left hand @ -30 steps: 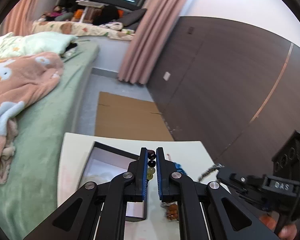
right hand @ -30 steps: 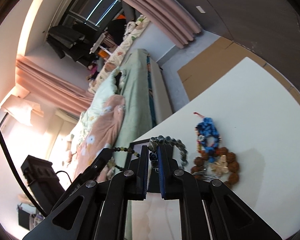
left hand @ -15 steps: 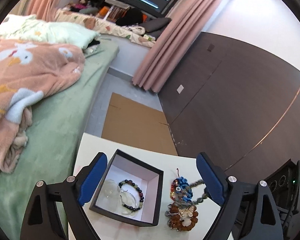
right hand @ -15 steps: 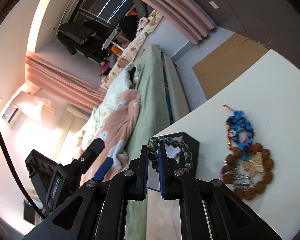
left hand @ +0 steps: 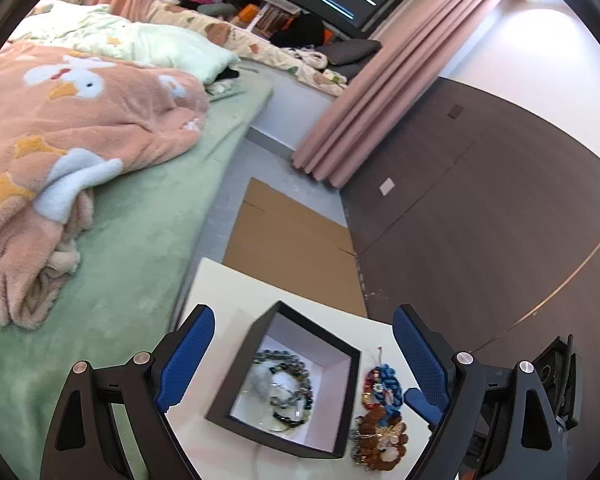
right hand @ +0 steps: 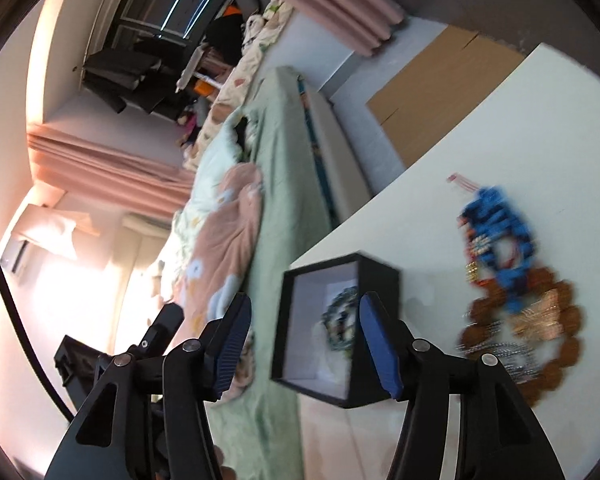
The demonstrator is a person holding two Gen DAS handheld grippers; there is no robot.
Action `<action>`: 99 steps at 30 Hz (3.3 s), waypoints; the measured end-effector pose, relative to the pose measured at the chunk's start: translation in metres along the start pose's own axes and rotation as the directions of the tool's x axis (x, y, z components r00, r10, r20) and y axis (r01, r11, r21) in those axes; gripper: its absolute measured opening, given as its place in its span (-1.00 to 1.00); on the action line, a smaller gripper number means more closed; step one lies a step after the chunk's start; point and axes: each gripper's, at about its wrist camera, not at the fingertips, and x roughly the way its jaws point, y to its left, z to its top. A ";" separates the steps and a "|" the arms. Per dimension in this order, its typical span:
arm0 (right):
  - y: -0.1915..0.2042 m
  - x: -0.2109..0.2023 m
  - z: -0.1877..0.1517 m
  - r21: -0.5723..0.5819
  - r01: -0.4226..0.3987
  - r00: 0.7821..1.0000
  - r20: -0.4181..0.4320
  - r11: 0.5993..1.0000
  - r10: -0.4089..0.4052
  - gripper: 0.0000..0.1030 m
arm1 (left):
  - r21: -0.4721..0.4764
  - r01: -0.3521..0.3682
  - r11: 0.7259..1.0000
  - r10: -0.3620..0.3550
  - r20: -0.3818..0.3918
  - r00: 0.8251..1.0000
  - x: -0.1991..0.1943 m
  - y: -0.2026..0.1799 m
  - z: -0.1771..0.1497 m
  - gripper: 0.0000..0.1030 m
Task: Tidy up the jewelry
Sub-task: 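Lower both held bracelets into the black box and open both tools, then grasp the brown rudraksha bead bracelet with the left tool, then lift the rudraksha bracelet with the left tool while the right tool grasps the butterfly pendant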
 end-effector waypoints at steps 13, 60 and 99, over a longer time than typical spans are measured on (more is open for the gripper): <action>-0.022 -0.067 0.002 -0.076 0.224 0.974 0.047 0.972 -0.221 0.14 | 0.121 0.109 0.987 -0.096 -0.112 0.989 0.024 -0.052 -0.030 0.40; -0.103 -0.156 0.018 0.112 0.319 0.946 0.026 0.941 -0.324 0.14 | 0.580 0.159 0.799 0.110 -0.401 0.909 0.099 -0.147 -0.183 -0.62; -0.062 -0.046 -0.004 -0.103 0.523 0.844 -0.075 0.846 -0.531 0.13 | 0.171 0.436 0.884 -0.403 -0.196 0.894 -0.012 -0.077 -0.030 -0.62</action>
